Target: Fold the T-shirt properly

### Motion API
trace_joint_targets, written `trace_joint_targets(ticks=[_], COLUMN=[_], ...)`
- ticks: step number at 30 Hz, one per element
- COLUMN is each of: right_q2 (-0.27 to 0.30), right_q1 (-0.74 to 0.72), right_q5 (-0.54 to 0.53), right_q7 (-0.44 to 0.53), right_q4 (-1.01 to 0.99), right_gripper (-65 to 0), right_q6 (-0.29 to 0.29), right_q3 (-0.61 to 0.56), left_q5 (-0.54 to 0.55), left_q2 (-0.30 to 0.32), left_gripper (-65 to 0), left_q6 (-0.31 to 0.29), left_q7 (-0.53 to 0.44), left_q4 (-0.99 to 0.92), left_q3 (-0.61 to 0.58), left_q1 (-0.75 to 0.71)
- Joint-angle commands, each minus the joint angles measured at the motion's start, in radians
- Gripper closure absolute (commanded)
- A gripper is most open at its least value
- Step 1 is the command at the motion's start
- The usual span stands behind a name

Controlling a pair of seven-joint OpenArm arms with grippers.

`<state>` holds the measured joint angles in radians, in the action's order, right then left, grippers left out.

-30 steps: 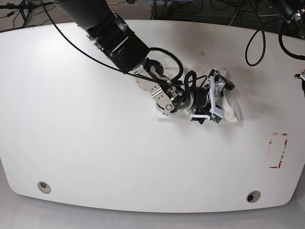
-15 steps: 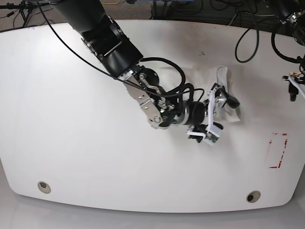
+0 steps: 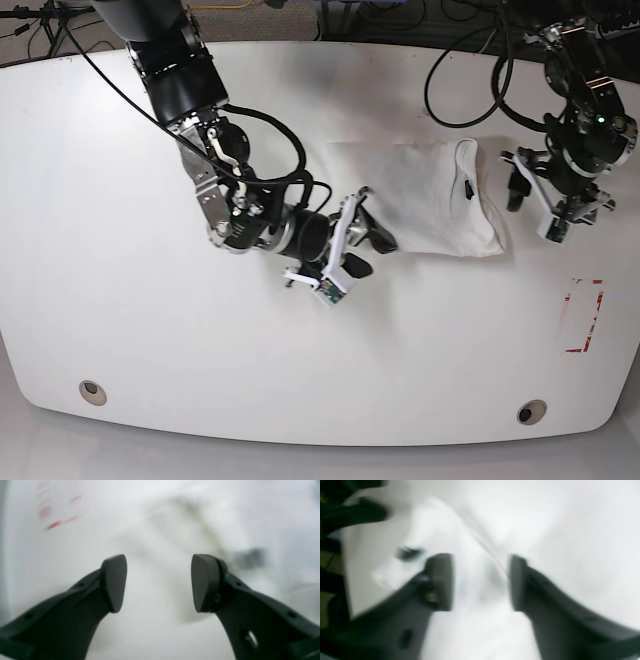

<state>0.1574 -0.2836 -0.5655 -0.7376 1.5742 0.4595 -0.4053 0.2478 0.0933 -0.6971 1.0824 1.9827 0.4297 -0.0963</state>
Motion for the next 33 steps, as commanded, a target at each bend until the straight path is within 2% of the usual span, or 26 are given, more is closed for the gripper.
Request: trace_joint_targets(ticks=[1,4,9,15,18,23,29,33], right_q2=[0.031,0.047,0.055,0.049,0.028,0.009,-0.025,-0.038], right_q1=[0.013,0.030,0.039,0.036,0.017,-0.016,-0.026,-0.021], right_q5=[-0.015,-0.014,-0.014,-0.014,-0.012,0.014,0.127,0.183], right_q7=[0.026,0.028,0.048,0.155,0.191,0.284,0.416,0.442], right_q4=[0.025,0.015,-0.042,-0.123,-0.180,-0.297,-0.424,-0.495], right_gripper=[-14.6,-9.4,-9.5,-9.5,-9.5,-9.2,-9.2,-8.9], right_q6=[0.009,0.009,0.011,0.011,0.011,0.011,0.011,0.011], right_q3=[0.042,0.058,0.056,0.055,0.052,0.010,-0.019,-0.017], left_q5=[0.011,0.011,0.003,0.003,0.002,0.002,0.008,0.009], left_q2=[-0.046,-0.102,-0.157,-0.163,-0.162,-0.135,-0.069,-0.019], left_gripper=[-37.9,-37.9,-37.9,-37.9,-37.9,-37.9,-37.9,-37.9], left_q6=[-0.001,-0.001,-0.001,-0.001,-0.001,-0.001,-0.001,-0.001], left_q7=[0.003,0.023,0.037,0.034,0.035,0.034,0.031,0.002], left_q4=[0.023,0.023,0.017,-0.012,-0.015,-0.055,-0.202,-0.291], left_q3=[-0.033,-0.079,-0.164,-0.228,-0.234,-0.236,-0.231,-0.231], left_q1=[0.013,0.013,0.010,-0.018,-0.023,-0.030,0.008,0.042])
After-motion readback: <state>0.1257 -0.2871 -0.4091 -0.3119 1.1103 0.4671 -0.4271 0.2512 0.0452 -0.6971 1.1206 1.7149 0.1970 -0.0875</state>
